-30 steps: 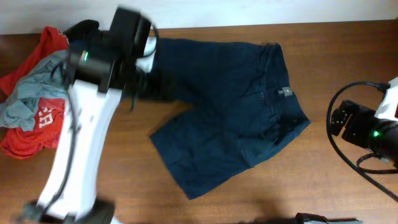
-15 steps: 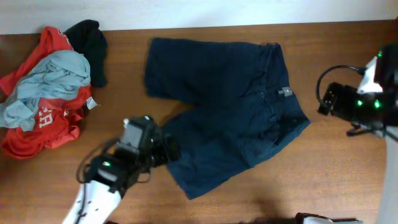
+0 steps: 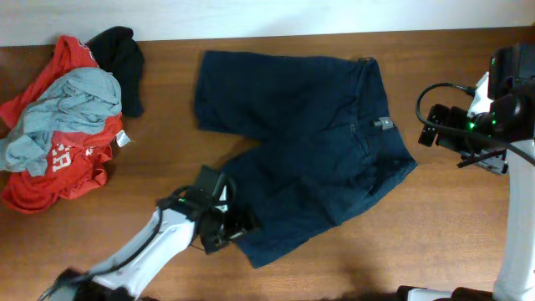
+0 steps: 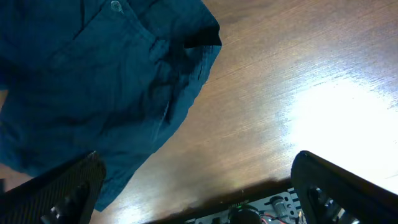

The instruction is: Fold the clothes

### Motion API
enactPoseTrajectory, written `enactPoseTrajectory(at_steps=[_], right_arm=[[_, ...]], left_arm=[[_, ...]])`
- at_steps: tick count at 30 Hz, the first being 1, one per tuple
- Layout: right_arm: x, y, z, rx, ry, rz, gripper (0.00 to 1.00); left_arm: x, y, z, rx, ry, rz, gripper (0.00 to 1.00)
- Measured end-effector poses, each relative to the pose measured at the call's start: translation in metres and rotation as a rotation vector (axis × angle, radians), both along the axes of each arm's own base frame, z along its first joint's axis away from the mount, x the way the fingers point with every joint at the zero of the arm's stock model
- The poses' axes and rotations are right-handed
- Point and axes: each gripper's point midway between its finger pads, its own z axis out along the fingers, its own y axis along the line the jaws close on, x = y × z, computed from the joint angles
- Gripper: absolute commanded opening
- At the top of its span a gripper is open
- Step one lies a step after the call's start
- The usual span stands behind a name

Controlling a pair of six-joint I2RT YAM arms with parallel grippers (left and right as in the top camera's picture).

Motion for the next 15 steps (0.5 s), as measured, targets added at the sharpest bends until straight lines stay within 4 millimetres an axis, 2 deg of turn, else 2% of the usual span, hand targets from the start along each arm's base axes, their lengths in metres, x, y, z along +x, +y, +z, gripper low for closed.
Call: enactPoseTrajectory(at_steps=[4,7,12,15], right_arm=[[0.002,0.000,0.001,-0.002,-0.007,0.000,0.99],[0.002,0.000,0.001,-0.002,-0.007,0.000,0.99],[0.002,-0.001,0.001,-0.003,-0.010,0.000,0.99],[0.004,-0.002,0.001,-0.009,-0.018,-0.002,0.99]], left_arm=[[-0.013,-0.012,-0.007,-0.032,0.068,-0.042,0.94],[-0.018,-0.017,-0.007,-0.047,0.085,-0.055,0.82],[-0.015,-0.020,-0.009,-0.058,0.082,-0.053,0.40],[-0.013,-0.021,-0.008,-0.066,0.071,-0.052,0.19]])
